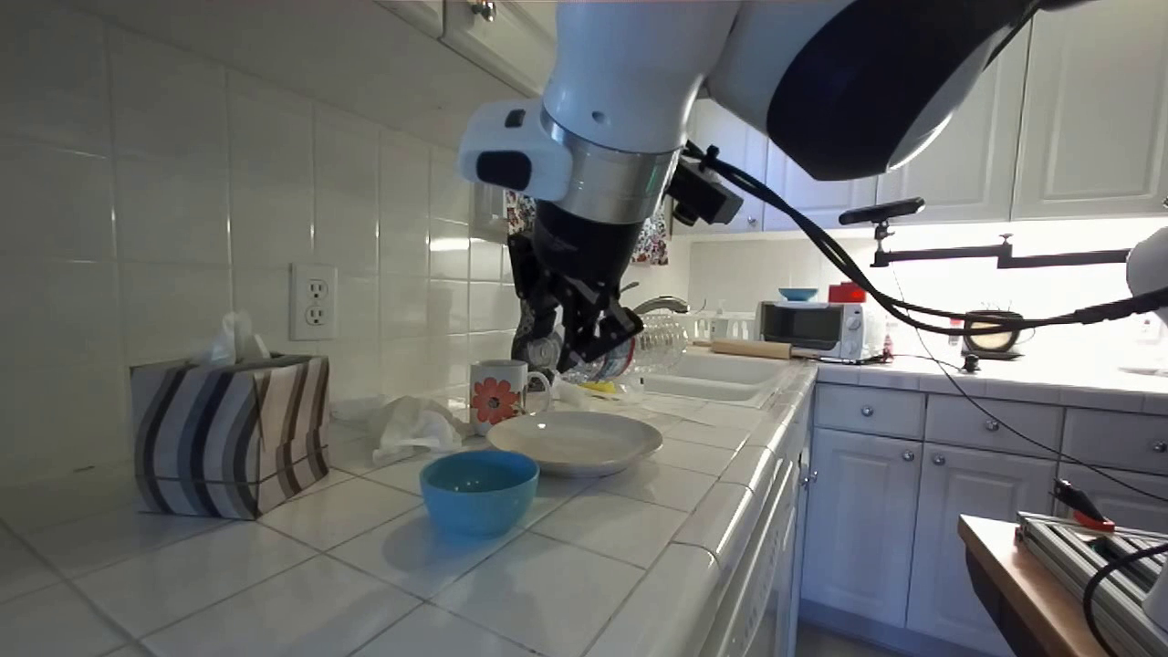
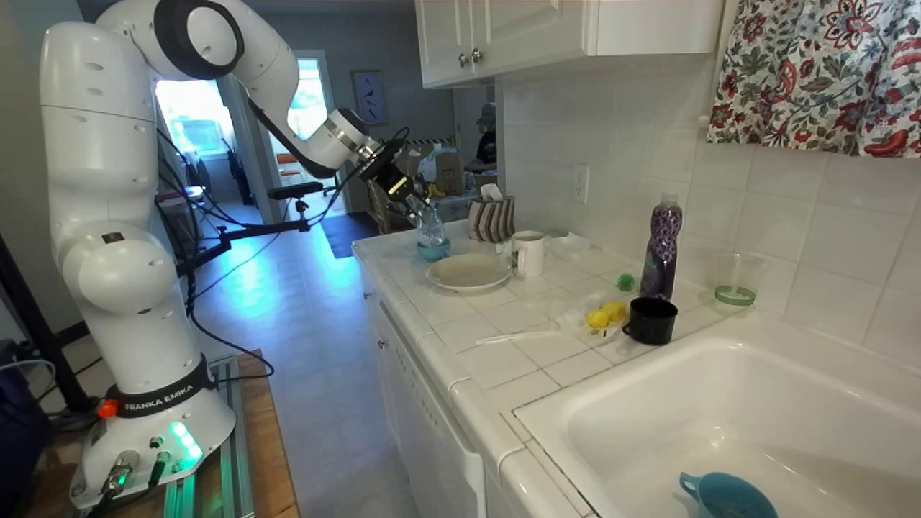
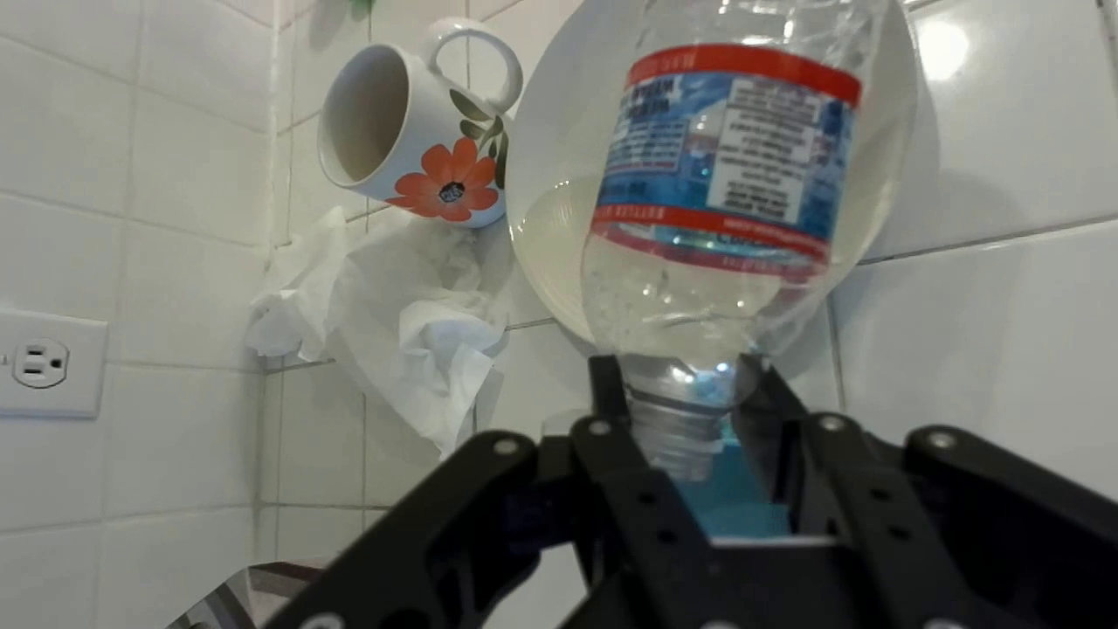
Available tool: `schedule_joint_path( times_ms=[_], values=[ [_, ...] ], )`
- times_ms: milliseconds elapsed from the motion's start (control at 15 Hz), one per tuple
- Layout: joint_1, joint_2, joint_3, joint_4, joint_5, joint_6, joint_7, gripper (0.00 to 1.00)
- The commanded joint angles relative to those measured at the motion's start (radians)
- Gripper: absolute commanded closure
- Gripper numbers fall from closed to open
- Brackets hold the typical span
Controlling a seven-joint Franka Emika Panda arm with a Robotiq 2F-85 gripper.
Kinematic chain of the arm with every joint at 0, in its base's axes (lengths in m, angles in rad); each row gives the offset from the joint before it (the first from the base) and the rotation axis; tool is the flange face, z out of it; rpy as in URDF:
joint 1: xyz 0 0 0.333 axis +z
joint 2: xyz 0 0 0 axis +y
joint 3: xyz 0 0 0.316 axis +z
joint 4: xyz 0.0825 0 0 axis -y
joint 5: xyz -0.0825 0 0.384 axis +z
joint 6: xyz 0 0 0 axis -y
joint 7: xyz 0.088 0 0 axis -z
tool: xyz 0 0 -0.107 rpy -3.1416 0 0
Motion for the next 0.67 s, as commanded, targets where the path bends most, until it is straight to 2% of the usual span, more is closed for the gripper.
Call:
schedule_joint_path(
  times_ms=[0,467,533,600],
  values=[
    [0.000,0.014,0.001,0.053,0.059,-0.064,-0.099,0.89],
    [0.002,0.039,0.000,0.120,0.081,-0.123,-0.187,0.89],
    [0.003,0.018,-0.004,0.076,0.046,-0.094,-0.143,0.64],
    [0.003,0.022,-0.004,0.084,0.047,-0.096,-0.148,0.64]
  ],
)
